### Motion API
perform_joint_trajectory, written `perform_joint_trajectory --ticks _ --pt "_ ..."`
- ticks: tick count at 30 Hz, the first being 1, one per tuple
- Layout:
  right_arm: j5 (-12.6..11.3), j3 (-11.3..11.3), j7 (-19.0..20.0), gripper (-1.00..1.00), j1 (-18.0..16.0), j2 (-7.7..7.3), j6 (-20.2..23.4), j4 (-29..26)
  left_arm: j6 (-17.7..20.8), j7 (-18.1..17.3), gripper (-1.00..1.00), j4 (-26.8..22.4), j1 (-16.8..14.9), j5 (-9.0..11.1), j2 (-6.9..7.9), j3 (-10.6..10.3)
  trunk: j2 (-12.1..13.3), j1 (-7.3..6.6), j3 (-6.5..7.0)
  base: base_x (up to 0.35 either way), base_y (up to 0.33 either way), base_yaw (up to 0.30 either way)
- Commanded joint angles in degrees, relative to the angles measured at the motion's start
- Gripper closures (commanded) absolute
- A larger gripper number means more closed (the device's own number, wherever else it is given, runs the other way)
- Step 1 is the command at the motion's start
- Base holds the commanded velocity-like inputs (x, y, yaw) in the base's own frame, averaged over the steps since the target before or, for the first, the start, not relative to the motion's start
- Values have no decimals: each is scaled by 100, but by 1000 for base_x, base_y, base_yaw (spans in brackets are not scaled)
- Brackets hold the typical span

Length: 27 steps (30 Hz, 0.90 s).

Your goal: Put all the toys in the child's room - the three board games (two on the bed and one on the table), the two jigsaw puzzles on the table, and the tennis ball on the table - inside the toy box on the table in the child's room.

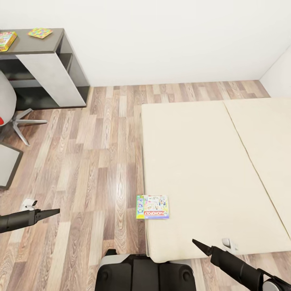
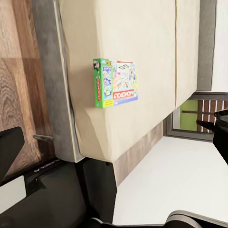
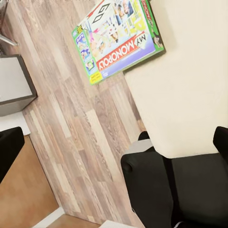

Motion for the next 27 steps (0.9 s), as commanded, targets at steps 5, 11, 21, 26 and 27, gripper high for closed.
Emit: perform_joint_trajectory --ticks 5,11,21,26,27 --pt "-13 -5 1 -100 -3 3 30 -11 61 -22 -100 5 -1 -1 6 -1 -8 4 42 0 0 0" --pt "7 -3 -19 -100 -6 3 27 -2 61 -22 -100 8 -1 -1 -11 -13 -8 4 99 0 0 0" --pt "46 9 -34 -100 -7 8 21 18 61 -22 -100 8 -1 -1 -10 -1 -8 4 194 0 0 0" --pt "49 11 -44 -100 -7 12 21 25 61 -22 -100 8 -1 1 -11 -8 -8 4 241 0 0 2" --pt "49 11 -45 -100 -7 13 21 26 61 -22 -100 8 -1 1 -11 -8 -8 4 251 0 0 21"
